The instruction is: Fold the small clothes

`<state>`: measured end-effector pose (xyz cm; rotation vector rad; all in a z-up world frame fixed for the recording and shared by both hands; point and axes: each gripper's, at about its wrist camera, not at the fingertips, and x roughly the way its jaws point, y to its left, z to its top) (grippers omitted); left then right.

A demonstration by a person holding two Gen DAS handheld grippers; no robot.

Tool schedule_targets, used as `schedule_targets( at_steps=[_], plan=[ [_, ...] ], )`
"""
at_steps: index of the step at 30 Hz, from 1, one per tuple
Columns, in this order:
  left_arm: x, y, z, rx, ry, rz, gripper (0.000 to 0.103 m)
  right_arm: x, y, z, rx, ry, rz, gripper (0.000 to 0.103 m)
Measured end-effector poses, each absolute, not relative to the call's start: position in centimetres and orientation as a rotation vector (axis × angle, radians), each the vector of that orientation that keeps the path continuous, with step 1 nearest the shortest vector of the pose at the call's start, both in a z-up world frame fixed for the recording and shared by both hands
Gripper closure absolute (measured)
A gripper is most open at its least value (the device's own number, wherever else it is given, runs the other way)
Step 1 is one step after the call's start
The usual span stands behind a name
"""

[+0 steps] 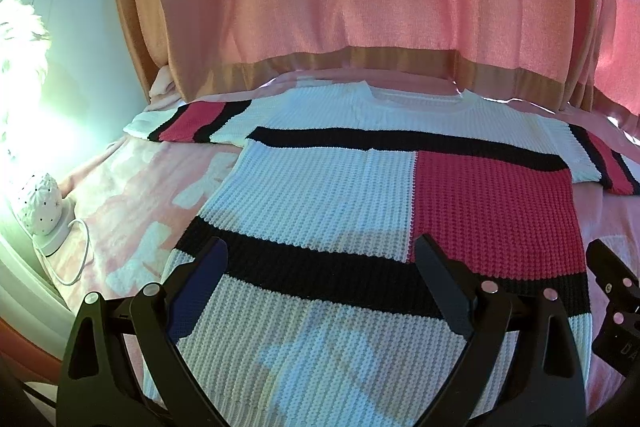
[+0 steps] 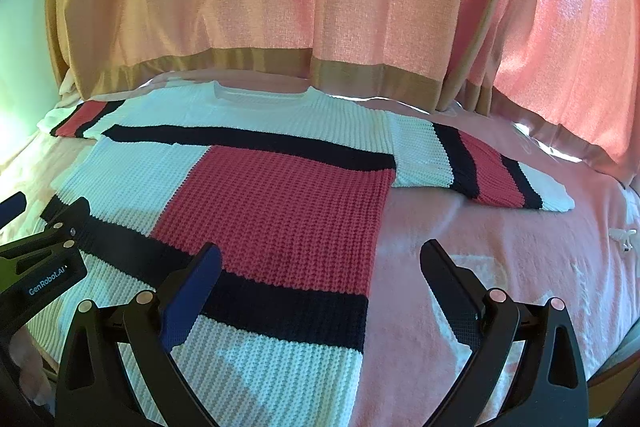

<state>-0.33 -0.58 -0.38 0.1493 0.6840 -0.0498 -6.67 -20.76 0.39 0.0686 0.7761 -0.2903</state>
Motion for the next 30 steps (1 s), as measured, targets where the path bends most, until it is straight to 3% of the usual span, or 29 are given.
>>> schedule_targets(
  at_steps=[30],
  plan=[
    [-0.29, -0.69, -0.48, 0.153, 0.682, -0.042, 0.011, -6.68, -20.70, 0.24, 0.069, 0.774, -0.290, 0.005]
  ],
)
